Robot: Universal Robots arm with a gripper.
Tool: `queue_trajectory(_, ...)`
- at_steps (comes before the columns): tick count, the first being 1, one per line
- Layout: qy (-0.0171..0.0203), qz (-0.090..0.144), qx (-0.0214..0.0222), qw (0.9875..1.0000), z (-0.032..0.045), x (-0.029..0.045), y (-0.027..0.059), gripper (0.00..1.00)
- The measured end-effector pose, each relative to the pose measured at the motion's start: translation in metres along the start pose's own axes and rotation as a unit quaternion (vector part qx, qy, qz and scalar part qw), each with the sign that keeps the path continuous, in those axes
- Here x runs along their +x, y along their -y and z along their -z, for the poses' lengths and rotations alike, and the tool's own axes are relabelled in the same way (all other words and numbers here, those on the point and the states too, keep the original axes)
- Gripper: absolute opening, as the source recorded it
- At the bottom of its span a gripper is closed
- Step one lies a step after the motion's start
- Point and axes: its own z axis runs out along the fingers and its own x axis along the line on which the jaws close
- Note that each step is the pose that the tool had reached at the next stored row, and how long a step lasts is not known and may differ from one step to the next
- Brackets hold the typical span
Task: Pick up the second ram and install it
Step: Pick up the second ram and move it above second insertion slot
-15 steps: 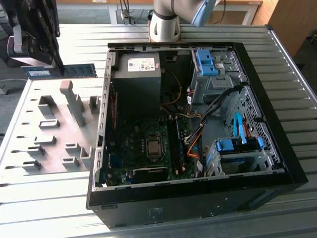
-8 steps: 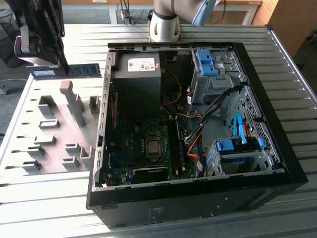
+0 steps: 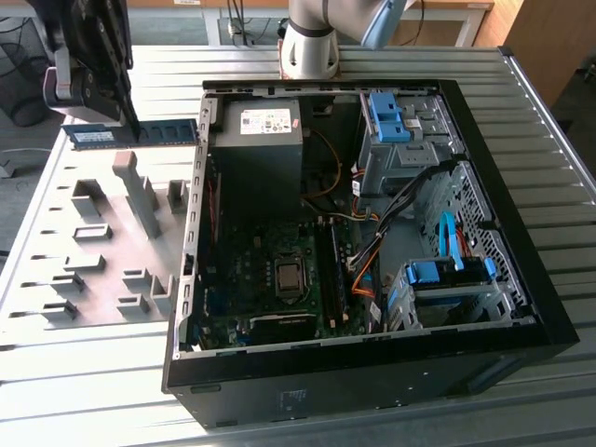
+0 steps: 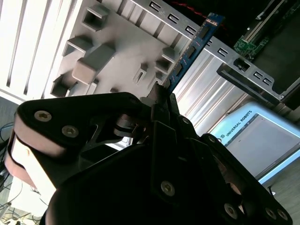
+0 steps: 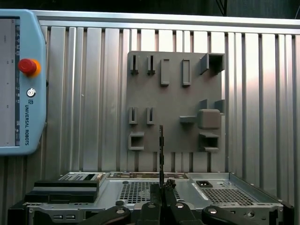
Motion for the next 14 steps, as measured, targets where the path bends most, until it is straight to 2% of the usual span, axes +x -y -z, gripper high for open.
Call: queue_trajectory(14, 0.0000, 0.000, 0.0000, 1.0000, 0.0006, 0.0000, 0.0205, 0.14)
